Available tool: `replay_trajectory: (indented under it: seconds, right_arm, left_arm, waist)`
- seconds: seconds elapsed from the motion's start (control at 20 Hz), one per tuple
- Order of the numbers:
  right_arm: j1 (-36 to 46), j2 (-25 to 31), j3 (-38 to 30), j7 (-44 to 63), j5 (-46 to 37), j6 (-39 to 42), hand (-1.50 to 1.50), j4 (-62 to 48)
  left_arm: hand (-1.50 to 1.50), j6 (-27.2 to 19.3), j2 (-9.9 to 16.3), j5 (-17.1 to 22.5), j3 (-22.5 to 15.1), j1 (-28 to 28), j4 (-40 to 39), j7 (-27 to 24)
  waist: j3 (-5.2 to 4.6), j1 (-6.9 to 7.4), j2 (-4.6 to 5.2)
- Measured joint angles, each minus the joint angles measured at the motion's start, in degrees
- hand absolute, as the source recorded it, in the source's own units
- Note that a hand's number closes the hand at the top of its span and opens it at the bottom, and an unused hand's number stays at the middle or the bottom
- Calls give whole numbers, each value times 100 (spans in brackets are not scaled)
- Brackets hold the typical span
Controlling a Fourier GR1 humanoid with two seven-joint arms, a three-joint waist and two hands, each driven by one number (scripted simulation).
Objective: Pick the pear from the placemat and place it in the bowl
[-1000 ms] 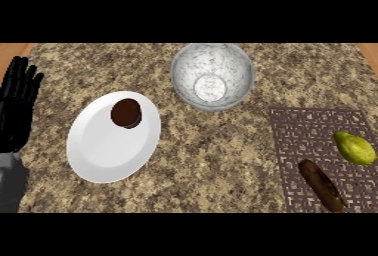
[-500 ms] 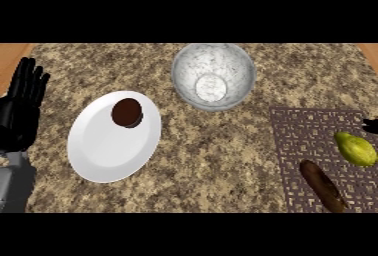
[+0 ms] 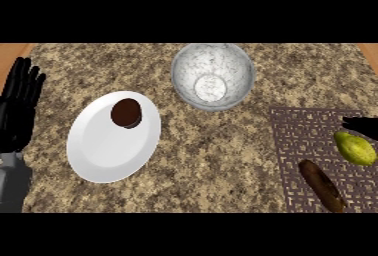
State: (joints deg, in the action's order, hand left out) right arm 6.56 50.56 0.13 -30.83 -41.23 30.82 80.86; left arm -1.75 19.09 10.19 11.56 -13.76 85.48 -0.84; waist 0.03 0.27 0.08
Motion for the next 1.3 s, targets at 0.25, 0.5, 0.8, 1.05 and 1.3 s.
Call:
replay_trajectory:
  seconds: [0.25,0.5,0.8,1.05,1.3]
  right_arm:
    - [128,-129,4,-280,-237,-159,-150,-262]
    - [215,-314,52,-426,-607,-348,-150,-564]
    - [419,-688,169,-551,-1084,-575,-150,-1068]
    - [601,-897,152,-554,-1351,-565,-150,-1390]
    - [739,-1078,118,-528,-1659,-710,-150,-1846]
  left_arm:
    - [0,50,-18,-29,81,53,8,-19]
    - [0,18,-87,-108,77,-33,20,42]
    - [0,112,-93,-107,148,-56,-13,8]
    - [0,88,-195,-212,128,-21,-62,-109]
    - [0,101,-213,-270,141,-93,-173,-120]
  waist:
    - [-2,-11,-4]
    - [-2,-15,-5]
    - [-3,-8,-4]
    - [-2,-13,-4]
    - [-2,-17,-3]
